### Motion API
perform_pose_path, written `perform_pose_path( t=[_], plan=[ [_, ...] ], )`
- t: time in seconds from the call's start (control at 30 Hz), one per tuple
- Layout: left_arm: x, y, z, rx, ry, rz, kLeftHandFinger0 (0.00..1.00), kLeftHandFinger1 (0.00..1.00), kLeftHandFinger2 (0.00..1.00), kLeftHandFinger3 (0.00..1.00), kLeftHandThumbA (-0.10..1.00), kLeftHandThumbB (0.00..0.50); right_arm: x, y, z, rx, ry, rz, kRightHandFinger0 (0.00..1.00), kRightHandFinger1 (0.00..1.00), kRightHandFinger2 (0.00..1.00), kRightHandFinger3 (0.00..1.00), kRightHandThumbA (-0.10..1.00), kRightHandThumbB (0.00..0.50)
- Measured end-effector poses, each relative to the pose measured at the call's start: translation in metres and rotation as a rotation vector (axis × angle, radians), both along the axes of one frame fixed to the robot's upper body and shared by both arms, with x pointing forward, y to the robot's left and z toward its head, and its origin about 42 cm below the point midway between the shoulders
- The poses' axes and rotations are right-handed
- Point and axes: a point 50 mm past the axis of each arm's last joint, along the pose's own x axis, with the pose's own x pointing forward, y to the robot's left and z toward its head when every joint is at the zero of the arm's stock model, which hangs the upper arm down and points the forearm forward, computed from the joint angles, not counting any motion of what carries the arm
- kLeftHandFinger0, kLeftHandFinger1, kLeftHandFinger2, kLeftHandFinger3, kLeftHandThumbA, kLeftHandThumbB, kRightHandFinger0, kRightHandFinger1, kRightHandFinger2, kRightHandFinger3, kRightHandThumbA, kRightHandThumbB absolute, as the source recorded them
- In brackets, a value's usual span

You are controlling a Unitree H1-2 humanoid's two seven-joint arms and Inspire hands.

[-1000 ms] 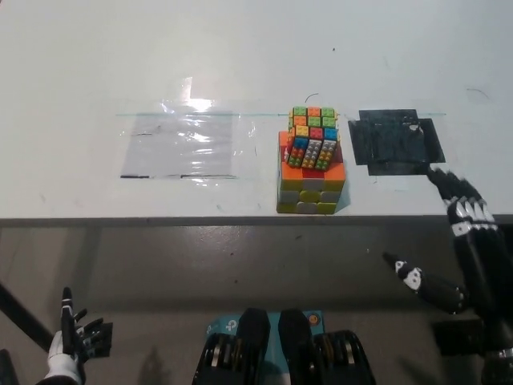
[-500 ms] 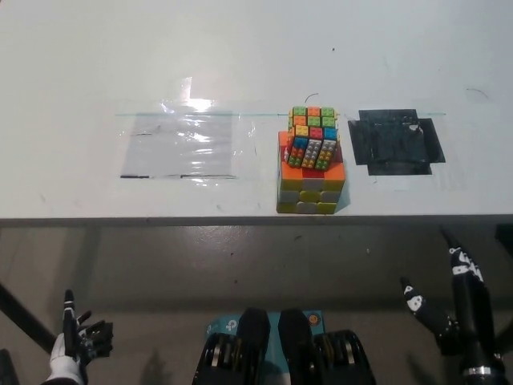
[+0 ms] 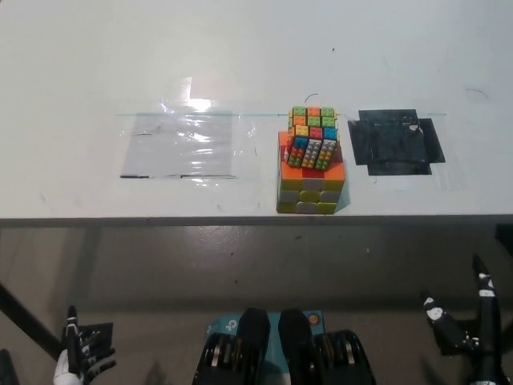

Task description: The robot uses its right hand to pick up the small cube kept on the middle on the desk and place it on the bigger cube kept next to it

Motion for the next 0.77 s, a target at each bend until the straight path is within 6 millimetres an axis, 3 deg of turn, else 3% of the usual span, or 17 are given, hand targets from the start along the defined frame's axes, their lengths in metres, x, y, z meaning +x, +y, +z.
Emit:
perform_pose_path(
  t=[0.1,0.2,0.37,0.43,0.57,0.77],
  plan=[
    [-0.009,-0.002,-0.006,0.000,0.019,0.000,0.63,0.63,0.73,0.88,1.00,0.138,-0.004,-0.003,-0.004,0.055,0.017,-0.025,1.00,1.00,1.00,1.00,0.70,0.107],
    [-0.013,-0.005,-0.007,-0.003,0.020,-0.006,0.65,0.66,0.79,0.92,1.00,0.144,-0.007,-0.007,-0.007,0.101,0.039,-0.051,1.00,1.00,1.00,1.00,0.66,0.079],
    [-0.011,-0.005,-0.005,-0.003,0.011,-0.008,0.69,0.67,0.78,0.93,1.00,0.157,-0.012,-0.008,-0.010,0.165,0.064,-0.075,1.00,1.00,1.00,1.00,0.66,0.071],
    [-0.011,-0.005,-0.005,-0.003,0.011,-0.008,0.66,0.64,0.76,0.90,1.00,0.146,-0.013,-0.008,-0.011,0.178,0.071,-0.077,1.00,1.00,1.00,1.00,0.66,0.070],
    [-0.012,-0.006,-0.006,-0.005,0.012,-0.005,0.72,0.70,0.79,0.85,1.00,0.151,-0.019,-0.007,-0.013,0.197,0.085,-0.081,1.00,1.00,1.00,1.00,0.69,0.075],
    [-0.013,-0.007,-0.008,-0.007,0.016,-0.006,0.67,0.68,0.81,0.86,1.00,0.161,-0.022,-0.008,-0.014,0.211,0.099,-0.088,1.00,1.00,1.00,1.00,0.68,0.069]
  ],
)
